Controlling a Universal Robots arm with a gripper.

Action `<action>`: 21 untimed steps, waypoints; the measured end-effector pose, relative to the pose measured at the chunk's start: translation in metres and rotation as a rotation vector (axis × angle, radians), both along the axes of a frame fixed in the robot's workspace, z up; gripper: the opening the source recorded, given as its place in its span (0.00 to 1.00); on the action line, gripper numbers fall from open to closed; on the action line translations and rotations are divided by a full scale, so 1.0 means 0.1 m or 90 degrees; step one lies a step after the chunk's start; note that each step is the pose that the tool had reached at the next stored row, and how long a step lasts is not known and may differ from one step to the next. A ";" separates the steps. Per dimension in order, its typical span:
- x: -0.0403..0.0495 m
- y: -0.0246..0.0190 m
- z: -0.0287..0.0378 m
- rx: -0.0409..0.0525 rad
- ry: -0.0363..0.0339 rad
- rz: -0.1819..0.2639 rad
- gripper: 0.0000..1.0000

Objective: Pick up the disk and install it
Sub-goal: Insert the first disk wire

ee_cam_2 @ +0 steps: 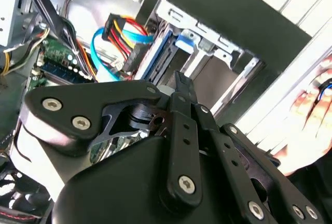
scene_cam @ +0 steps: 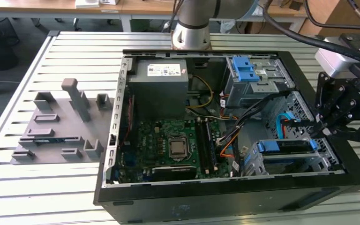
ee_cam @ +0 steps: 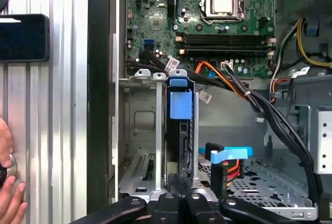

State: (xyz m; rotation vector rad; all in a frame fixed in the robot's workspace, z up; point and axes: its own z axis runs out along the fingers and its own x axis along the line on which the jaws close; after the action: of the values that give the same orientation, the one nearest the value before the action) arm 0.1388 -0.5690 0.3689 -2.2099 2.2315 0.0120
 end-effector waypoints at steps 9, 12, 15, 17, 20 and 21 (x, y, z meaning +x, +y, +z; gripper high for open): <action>0.003 0.166 0.000 -0.0003 -0.0003 0.000 0.11; -0.005 0.214 0.000 -0.0002 -0.0006 -0.001 0.11; -0.006 0.245 0.012 -0.0004 -0.0010 -0.001 0.11; -0.006 0.263 0.029 -0.0003 -0.0012 -0.001 0.11; -0.006 0.298 0.046 -0.0004 -0.0014 -0.001 0.11; -0.006 0.307 0.046 -0.0007 -0.0014 -0.001 0.11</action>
State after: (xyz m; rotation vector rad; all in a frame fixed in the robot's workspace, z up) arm 0.1381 -0.5384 0.3735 -2.2082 2.2320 0.0083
